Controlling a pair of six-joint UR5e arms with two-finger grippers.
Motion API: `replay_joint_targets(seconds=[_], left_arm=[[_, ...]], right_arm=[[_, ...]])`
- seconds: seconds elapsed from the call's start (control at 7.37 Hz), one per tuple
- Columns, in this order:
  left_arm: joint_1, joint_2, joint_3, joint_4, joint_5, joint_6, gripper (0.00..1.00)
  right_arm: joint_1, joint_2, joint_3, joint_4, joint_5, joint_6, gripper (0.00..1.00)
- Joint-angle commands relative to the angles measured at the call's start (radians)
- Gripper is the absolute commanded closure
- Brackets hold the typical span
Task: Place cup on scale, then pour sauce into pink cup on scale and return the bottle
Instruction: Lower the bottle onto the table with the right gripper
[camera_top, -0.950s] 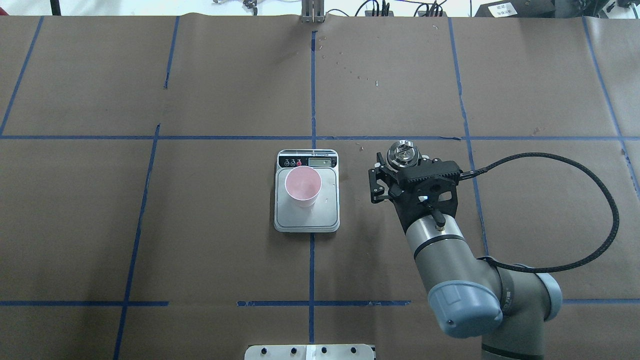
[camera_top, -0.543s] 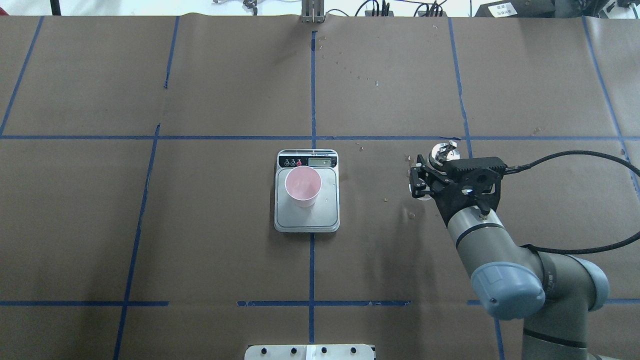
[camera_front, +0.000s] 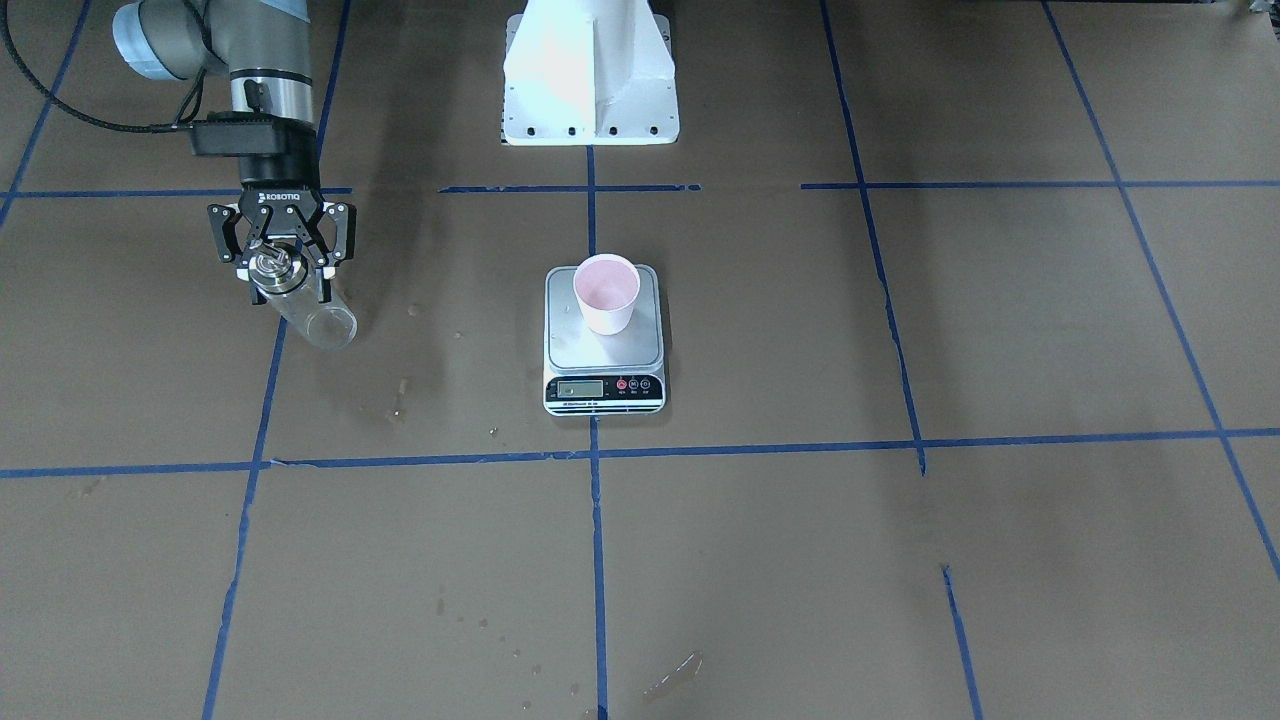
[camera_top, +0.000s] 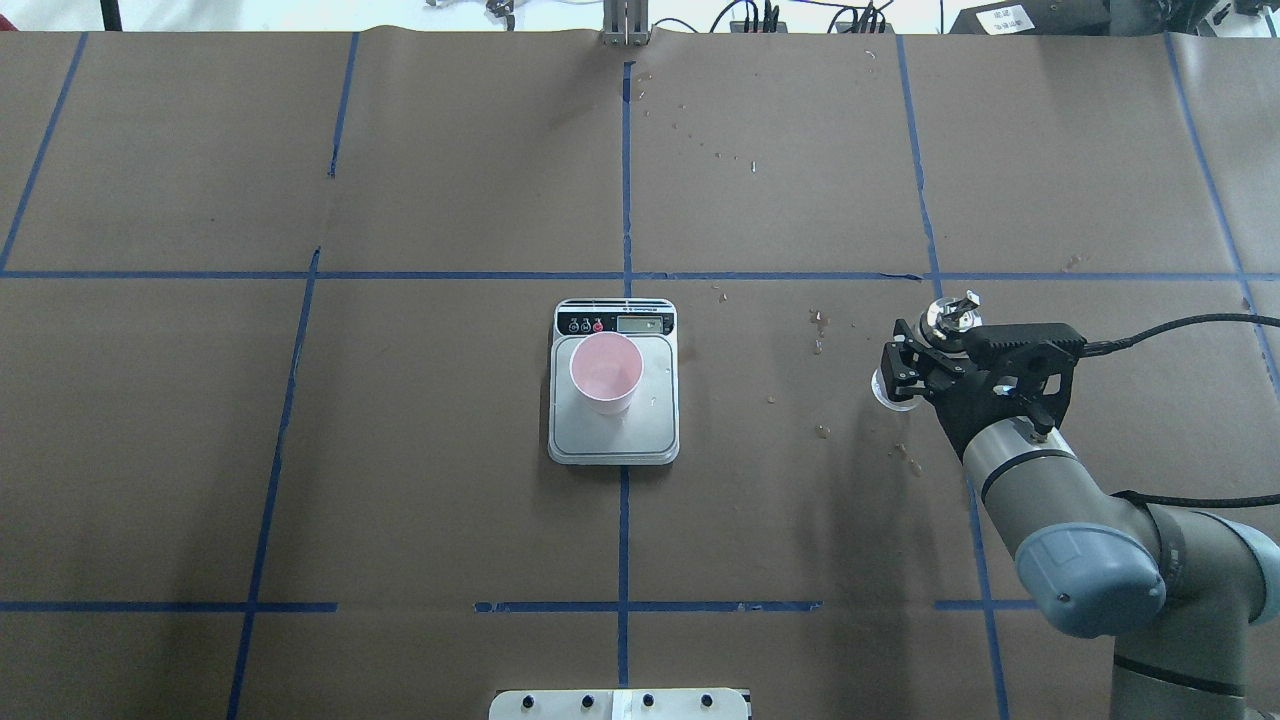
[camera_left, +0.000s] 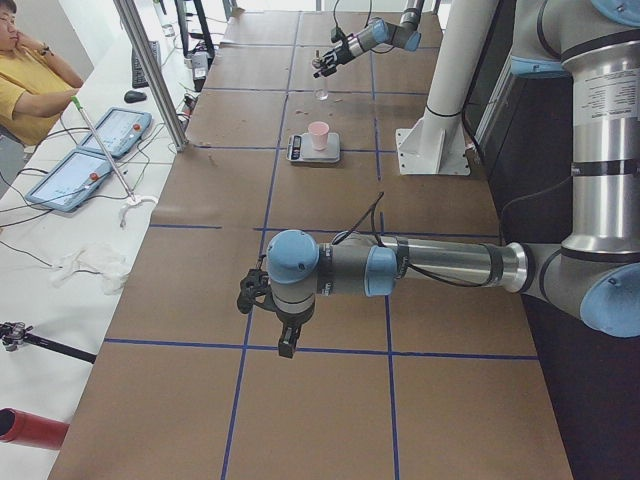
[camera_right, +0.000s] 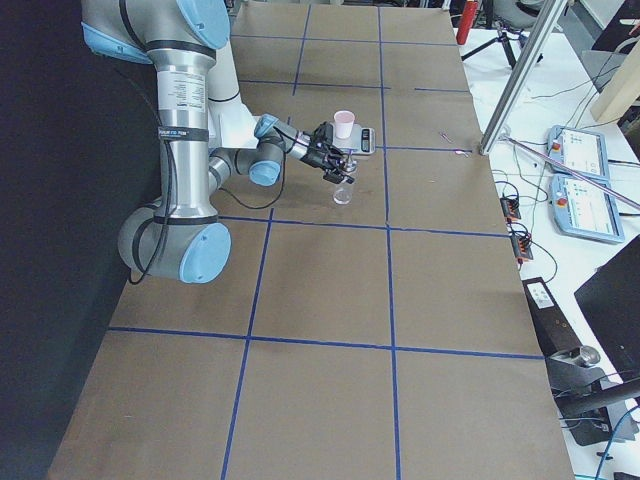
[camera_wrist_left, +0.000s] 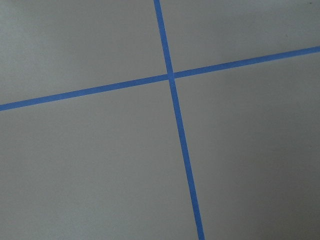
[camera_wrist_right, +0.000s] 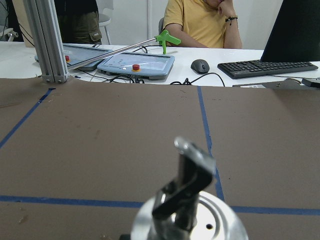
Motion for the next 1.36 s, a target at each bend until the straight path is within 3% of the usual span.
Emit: replay_joint_targets(seconds=[0.0,0.41,0.95,1.22], left_arm=[[0.0,0.001,0.0,-0.003,0.002,0.0,0.0],[0.0,0.002,0.0,-0.003,0.002,0.0,0.0],[0.0,0.002,0.002,-0.001,0.002,0.0,0.0],[0.0,0.002,0.002,-0.003,0.002,-0.002,0.0]], right_arm=[[0.0,-0.016,-0.008,0.006,0.0,-0.001,1.0],[0.0,-0.021,-0.034,0.007,0.0,-0.001,0.87],[0.0,-0.019,-0.032,0.009,0.01,-0.003,0.45],[0.0,-0.019,-0.032,0.009,0.01,-0.004,0.34]])
